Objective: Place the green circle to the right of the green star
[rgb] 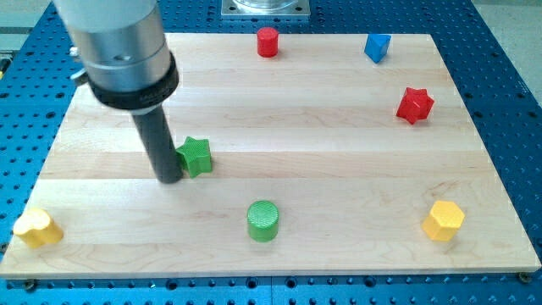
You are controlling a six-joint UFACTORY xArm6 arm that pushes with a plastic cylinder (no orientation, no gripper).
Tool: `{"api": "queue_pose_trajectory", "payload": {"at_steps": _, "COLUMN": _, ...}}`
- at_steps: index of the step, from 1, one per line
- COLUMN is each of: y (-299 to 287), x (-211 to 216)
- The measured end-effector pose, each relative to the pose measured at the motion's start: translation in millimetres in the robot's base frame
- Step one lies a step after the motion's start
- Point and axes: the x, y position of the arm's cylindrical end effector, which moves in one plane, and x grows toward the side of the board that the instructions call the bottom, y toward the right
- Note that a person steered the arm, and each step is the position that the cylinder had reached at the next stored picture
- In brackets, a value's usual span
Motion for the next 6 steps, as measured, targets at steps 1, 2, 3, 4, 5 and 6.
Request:
{"api": "queue_pose_trajectory", "payload": {"at_steps": 1, "y": -3.5, "x": -11.8}}
{"api": "queue_pose_trajectory", "payload": {"at_steps": 2, "y": -17.1, "x": 82.8}}
{"api": "queue_pose_trajectory", "payload": {"at_steps": 3, "y": 41.1, "x": 123.5}}
{"api": "queue_pose_trajectory", "payload": {"at_steps": 4, "y": 106.4, "x": 123.5}}
{"api": "queue_pose_trajectory", "payload": {"at_steps": 5, "y": 137.8, "x": 105.4}}
{"api": "queue_pose_trajectory", "payload": {"at_steps": 6, "y": 118.0, "x": 43.2}}
